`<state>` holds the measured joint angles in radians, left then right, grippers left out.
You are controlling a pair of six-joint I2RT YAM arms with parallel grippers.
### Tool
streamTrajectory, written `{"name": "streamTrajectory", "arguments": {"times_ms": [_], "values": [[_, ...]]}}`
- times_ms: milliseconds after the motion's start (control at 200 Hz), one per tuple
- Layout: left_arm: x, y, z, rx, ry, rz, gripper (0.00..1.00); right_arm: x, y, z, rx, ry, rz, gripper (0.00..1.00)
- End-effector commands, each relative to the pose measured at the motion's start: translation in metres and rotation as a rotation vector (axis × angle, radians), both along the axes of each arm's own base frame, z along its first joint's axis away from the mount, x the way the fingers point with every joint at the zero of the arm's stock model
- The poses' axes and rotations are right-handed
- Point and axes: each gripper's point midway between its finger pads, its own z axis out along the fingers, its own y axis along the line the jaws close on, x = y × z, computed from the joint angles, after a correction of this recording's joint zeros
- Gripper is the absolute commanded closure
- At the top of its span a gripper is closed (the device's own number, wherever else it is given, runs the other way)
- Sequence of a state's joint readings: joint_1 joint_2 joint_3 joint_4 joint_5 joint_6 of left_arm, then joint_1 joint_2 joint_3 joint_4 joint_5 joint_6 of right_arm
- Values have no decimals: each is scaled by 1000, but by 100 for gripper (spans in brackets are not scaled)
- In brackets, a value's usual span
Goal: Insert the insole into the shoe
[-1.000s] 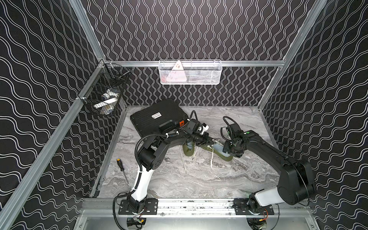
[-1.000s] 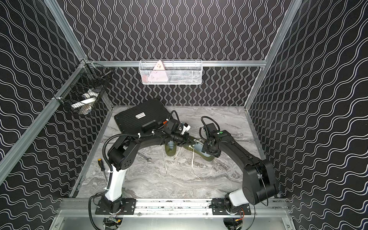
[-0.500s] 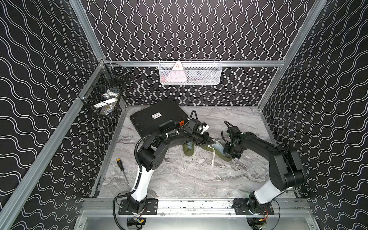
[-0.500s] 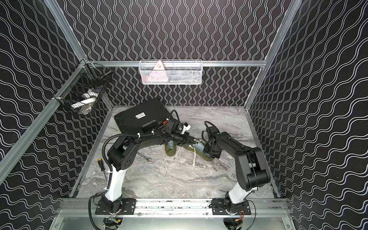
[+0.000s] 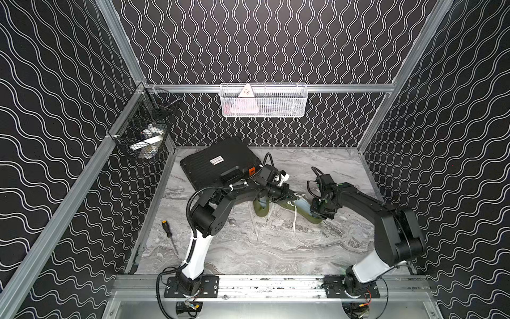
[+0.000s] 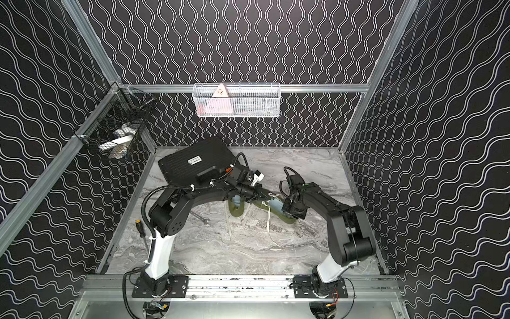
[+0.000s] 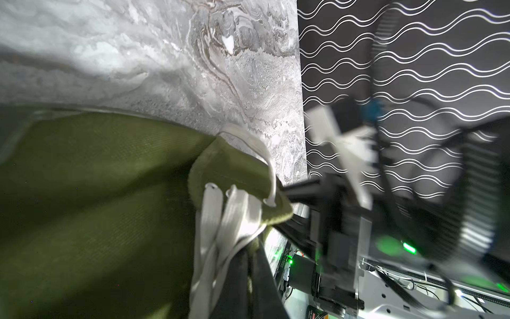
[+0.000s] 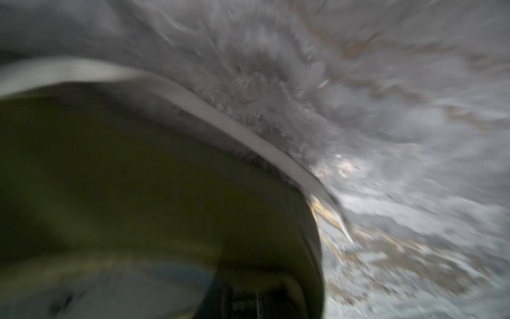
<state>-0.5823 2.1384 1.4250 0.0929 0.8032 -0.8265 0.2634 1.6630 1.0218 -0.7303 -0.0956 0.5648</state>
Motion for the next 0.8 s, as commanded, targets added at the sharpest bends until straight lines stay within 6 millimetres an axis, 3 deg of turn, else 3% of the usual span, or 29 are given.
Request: {"name": "streamTrajectory", "arguments": {"times_ms": [0, 90, 155, 250, 300, 360, 410, 485, 550, 610, 796], "values": [[-2, 1, 6, -14, -17, -11, 100, 10, 6, 10, 10, -29, 21, 81], [-3, 1, 3, -7, -15, -18, 100, 13, 4, 41, -22, -110, 27, 79], [-2, 0, 3, -6, -14, -23, 100, 13, 4, 49, -22, -136, 25, 74], [-1, 0, 2, 0, -17, -24, 100, 12, 14, 21, 39, -117, 10, 67], [-1, 0, 2, -1, -19, -22, 100, 12, 9, -3, 25, -87, -10, 67], [0, -1, 2, -2, -14, -20, 100, 13, 5, -14, -13, -35, 4, 67], [0, -1, 2, -5, -17, -21, 100, 15, 7, -10, -15, -29, 14, 67], [2, -2, 3, -7, -16, -19, 100, 21, 10, 16, -35, -90, 33, 64], [3, -3, 1, -2, -17, -22, 100, 21, 9, 36, -62, -122, 42, 55], [4, -3, 2, -2, -20, -19, 100, 18, 9, 44, -59, -130, 34, 49], [3, -1, 3, 9, -28, -21, 100, 25, -1, 3, -113, -116, 0, 46]]}}
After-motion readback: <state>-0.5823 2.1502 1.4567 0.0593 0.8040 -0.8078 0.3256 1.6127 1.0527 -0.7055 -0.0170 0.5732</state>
